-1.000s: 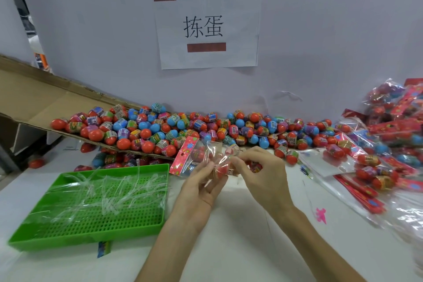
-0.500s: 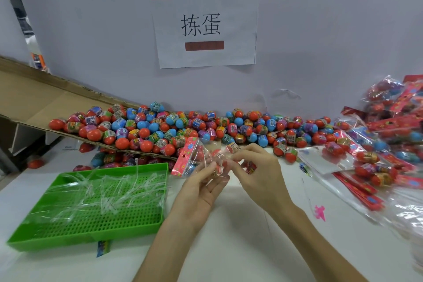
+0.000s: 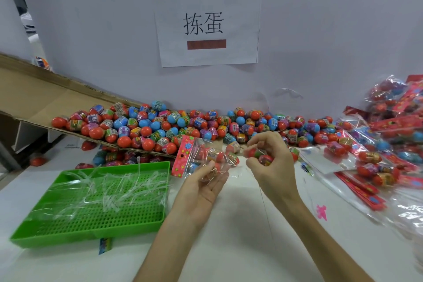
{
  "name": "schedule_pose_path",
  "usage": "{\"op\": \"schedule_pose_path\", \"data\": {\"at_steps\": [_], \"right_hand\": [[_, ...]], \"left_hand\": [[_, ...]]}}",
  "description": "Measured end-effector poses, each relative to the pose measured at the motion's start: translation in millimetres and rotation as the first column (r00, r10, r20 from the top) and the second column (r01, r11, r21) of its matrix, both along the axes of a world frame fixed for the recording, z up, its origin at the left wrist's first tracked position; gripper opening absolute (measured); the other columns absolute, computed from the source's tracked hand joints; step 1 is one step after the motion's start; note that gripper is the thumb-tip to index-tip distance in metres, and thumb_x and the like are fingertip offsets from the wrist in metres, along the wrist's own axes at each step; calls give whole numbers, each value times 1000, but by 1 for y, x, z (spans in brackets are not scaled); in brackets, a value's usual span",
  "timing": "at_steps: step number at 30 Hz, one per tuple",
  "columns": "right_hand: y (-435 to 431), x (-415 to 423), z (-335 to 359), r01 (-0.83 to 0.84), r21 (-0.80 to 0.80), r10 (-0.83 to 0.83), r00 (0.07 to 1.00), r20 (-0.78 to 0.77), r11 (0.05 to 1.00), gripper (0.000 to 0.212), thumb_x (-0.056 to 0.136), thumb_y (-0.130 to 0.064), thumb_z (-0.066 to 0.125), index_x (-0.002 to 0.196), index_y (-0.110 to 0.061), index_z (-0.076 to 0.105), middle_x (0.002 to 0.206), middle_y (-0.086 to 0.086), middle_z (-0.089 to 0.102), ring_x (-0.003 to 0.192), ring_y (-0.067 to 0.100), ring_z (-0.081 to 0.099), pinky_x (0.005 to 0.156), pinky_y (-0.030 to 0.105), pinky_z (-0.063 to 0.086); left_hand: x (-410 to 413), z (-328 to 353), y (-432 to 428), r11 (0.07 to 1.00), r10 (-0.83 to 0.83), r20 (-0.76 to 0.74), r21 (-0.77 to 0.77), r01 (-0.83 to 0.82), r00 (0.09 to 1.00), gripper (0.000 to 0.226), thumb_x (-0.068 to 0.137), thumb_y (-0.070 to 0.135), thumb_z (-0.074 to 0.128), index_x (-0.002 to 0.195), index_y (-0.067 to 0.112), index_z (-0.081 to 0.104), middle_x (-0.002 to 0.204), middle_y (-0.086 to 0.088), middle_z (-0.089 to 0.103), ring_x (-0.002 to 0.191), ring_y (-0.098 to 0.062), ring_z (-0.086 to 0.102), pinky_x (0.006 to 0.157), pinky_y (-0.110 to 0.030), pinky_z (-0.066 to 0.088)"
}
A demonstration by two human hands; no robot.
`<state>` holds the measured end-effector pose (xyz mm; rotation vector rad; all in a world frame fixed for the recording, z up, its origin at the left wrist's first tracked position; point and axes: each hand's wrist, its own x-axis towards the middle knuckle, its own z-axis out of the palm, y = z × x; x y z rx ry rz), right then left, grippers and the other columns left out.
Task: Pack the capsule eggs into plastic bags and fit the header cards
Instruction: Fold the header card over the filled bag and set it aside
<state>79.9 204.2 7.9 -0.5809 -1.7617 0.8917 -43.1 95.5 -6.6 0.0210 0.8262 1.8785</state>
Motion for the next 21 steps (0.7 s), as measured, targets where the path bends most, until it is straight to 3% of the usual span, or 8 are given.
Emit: {"op": "schedule_pose_path", "data": {"at_steps": [4,8,11,15,18,21], "right_hand": [[-3,-2,-1,-81,96,80,997,24,992,37,71,0,75,95,-26,67,97,-11,64,93,15,68,77,30,61],[-7,-3,-5,-107,167,93,992,89,980,31,79,-13,88,103,-26,73,98,-19,72,94,7,70,75,19,59],[-14,-5,-6,-134,189,120,989,88,973,36,81,-17,85,110,-36,74,101,-29,72,98,2,70,71,18,59],[-16,-9,-12,-120,268,88,988,128,956,29,87,-14,79,114,-26,77,109,-20,71,101,7,65,77,25,57],[-15,-12,-13,-106,338,45,982,184,935,32,91,-6,74,118,-23,76,110,-12,63,105,10,56,83,19,50],[-12,-9,-11,-221,293,159,962,220,930,41,89,2,73,122,-21,73,112,-24,63,103,4,62,85,11,48]], "left_hand": [[0,-1,-1,1000,-25,5,14,25,1000,51,77,6,73,125,-11,66,120,-25,73,107,-33,75,83,-36,64],[-2,1,-3,999,-34,-1,23,34,999,30,80,9,73,104,-7,78,115,-24,74,97,-30,77,78,-35,65],[1,2,-3,998,-54,-6,22,54,999,30,80,12,74,103,-7,79,106,-23,75,91,-29,78,75,-35,65],[4,2,-3,994,-97,-25,42,98,995,27,86,16,73,105,-3,79,104,-19,75,104,-36,75,79,-40,65],[2,4,-3,995,-76,-18,60,77,997,25,85,15,72,101,-2,80,98,-17,74,95,-32,77,78,-40,65],[1,5,-3,997,-47,-16,64,48,999,26,84,12,72,102,-4,79,110,-22,75,99,-32,77,77,-37,65]]}}
